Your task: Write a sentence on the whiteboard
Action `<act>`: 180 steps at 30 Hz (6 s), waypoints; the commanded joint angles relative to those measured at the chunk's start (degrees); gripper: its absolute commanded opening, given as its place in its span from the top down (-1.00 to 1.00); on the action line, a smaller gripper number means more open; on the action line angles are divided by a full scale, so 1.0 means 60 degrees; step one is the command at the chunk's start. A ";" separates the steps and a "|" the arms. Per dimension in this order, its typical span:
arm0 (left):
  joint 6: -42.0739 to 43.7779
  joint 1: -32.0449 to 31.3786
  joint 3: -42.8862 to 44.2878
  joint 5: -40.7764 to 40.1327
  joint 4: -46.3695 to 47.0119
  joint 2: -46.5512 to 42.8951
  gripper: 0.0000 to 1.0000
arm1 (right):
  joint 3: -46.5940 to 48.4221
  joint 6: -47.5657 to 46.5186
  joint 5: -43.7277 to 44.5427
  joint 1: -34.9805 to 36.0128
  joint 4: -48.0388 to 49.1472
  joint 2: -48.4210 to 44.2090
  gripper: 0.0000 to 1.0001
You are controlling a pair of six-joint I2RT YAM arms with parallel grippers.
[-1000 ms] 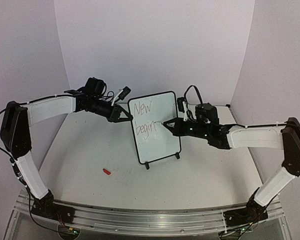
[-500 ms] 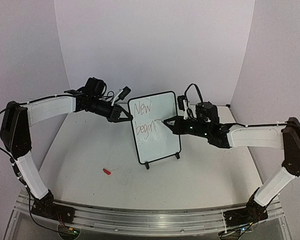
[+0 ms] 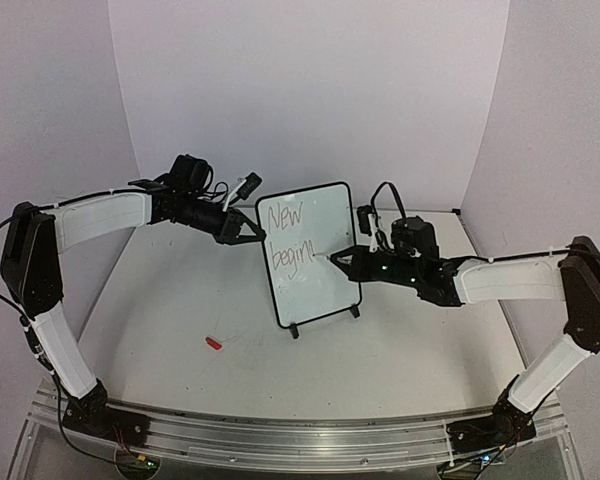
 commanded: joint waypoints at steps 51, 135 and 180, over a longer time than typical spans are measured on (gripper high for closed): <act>0.0586 -0.0432 0.0050 -0.0323 -0.0819 0.0044 1.00 | 0.0829 -0.1216 -0.2811 -0.1193 -0.1244 -0.0622 1.00; 0.0608 -0.0495 0.0095 -0.0331 -0.0861 0.0071 1.00 | 0.0829 -0.0501 -0.2149 -0.1182 -0.0274 -0.0848 1.00; 0.0688 -0.0608 0.0080 -0.0487 -0.0916 0.0060 1.00 | 0.0767 -0.1019 -0.2656 -0.1421 -0.0574 -0.0350 1.00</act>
